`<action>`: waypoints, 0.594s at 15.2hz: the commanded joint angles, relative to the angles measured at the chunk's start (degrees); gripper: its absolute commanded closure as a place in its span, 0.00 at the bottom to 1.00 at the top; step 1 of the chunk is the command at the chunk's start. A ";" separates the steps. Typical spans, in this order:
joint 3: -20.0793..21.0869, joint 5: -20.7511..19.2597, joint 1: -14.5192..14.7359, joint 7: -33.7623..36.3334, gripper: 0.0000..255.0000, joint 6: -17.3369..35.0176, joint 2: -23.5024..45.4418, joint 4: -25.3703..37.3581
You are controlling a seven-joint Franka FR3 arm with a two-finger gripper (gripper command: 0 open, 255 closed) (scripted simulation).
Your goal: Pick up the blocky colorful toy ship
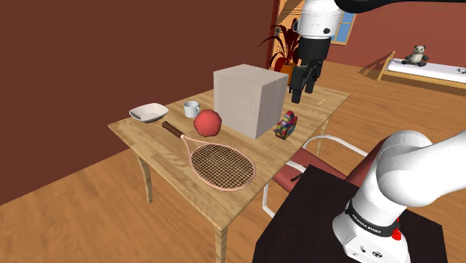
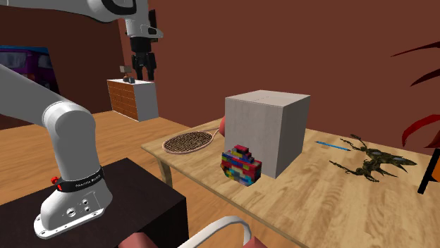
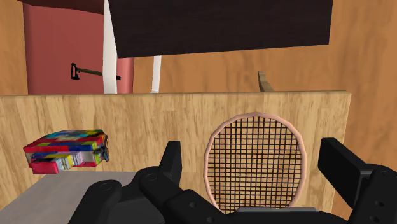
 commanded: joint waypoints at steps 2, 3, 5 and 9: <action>-1.21 -0.73 -0.40 -1.25 0.00 1.29 0.12 -0.90; -2.42 -1.45 -0.80 -2.49 0.00 2.60 0.32 -1.74; -4.87 -2.84 -1.65 -4.97 0.00 5.29 1.00 -3.18; -9.82 -5.39 -3.33 -9.87 0.00 10.91 3.46 -5.18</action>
